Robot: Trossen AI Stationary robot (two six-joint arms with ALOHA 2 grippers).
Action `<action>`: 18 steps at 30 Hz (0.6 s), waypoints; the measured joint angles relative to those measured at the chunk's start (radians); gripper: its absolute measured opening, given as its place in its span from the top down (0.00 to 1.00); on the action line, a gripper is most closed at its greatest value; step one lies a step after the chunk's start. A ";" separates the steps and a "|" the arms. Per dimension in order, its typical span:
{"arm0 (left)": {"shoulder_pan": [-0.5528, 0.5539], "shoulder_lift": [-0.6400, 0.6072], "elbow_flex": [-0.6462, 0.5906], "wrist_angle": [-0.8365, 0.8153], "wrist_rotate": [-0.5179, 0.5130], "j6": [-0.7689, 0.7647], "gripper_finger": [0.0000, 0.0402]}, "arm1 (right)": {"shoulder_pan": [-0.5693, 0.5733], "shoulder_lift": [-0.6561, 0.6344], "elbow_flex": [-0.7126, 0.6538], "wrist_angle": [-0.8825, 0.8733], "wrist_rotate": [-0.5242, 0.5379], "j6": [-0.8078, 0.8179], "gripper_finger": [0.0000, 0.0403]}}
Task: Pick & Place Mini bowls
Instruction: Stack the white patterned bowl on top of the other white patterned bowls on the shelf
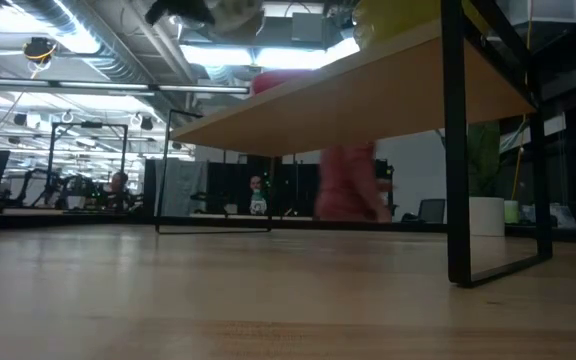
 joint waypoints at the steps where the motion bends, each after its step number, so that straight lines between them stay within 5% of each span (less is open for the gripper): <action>1: -0.028 0.000 0.000 0.030 -0.026 -0.001 0.99 | 0.005 0.000 0.000 0.006 0.022 -0.002 0.99; 18: -0.371 0.112 0.000 0.431 -0.615 0.343 0.99 | 0.062 0.004 0.000 0.370 0.342 -0.207 0.97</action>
